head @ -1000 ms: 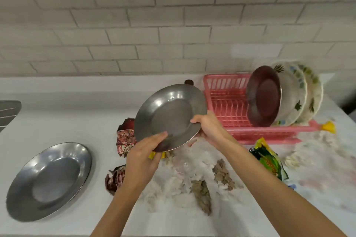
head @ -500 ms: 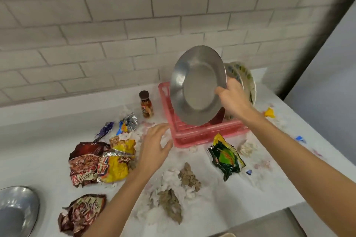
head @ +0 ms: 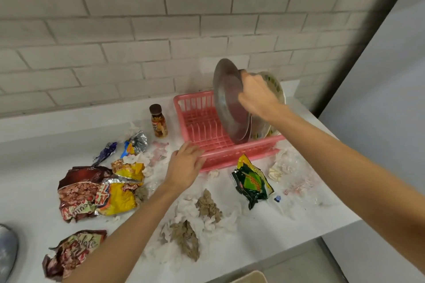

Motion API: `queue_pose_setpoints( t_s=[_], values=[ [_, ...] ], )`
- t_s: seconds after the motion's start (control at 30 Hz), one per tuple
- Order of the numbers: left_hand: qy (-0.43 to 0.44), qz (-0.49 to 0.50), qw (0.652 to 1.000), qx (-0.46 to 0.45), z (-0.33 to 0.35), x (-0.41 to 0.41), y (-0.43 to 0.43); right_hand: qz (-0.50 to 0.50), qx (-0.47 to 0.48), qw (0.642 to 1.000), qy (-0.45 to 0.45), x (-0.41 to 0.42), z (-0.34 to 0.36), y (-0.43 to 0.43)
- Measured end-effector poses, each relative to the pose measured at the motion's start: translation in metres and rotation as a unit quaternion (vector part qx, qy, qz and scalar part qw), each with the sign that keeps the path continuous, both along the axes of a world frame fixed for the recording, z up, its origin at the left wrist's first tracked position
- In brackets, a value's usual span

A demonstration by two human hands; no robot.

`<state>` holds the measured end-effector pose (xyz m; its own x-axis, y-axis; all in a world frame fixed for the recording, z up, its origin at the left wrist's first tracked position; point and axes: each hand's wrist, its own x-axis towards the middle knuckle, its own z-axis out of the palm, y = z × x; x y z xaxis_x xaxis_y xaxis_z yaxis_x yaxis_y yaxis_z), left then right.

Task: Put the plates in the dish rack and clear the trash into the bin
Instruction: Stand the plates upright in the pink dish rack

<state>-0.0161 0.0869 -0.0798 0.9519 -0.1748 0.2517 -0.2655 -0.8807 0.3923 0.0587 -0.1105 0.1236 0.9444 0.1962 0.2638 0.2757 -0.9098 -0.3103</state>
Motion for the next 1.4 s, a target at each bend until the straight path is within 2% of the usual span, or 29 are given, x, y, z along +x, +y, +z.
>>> queue_pose_setpoints(
  t_s=[0.13,0.27,0.4,0.57,1.0,1.27,1.4],
  values=[
    [0.058,0.047,0.997,0.014,0.011,0.020,0.003,0.005,-0.005,0.999,0.041,0.003,-0.018,0.005],
    [0.153,0.071,0.980,-0.109,0.004,0.023,0.011,0.006,-0.014,0.999,0.048,0.009,-0.028,0.011],
    [0.171,0.075,0.975,-0.120,-0.008,0.015,0.012,0.001,-0.023,0.998,0.053,0.016,-0.034,0.018],
    [0.234,0.102,0.959,-0.126,-0.006,0.017,0.009,-0.002,-0.034,0.996,0.081,0.022,-0.042,0.025],
    [0.246,0.122,0.958,-0.082,0.002,0.014,0.007,-0.001,-0.034,0.992,0.121,0.039,-0.058,0.026],
    [0.239,0.119,0.961,-0.074,0.004,0.011,0.007,0.006,-0.113,0.993,0.023,0.044,-0.060,0.021],
    [0.239,0.117,0.961,-0.074,0.004,0.011,0.008,0.009,-0.133,0.991,0.016,0.044,-0.060,0.018]
  ],
)
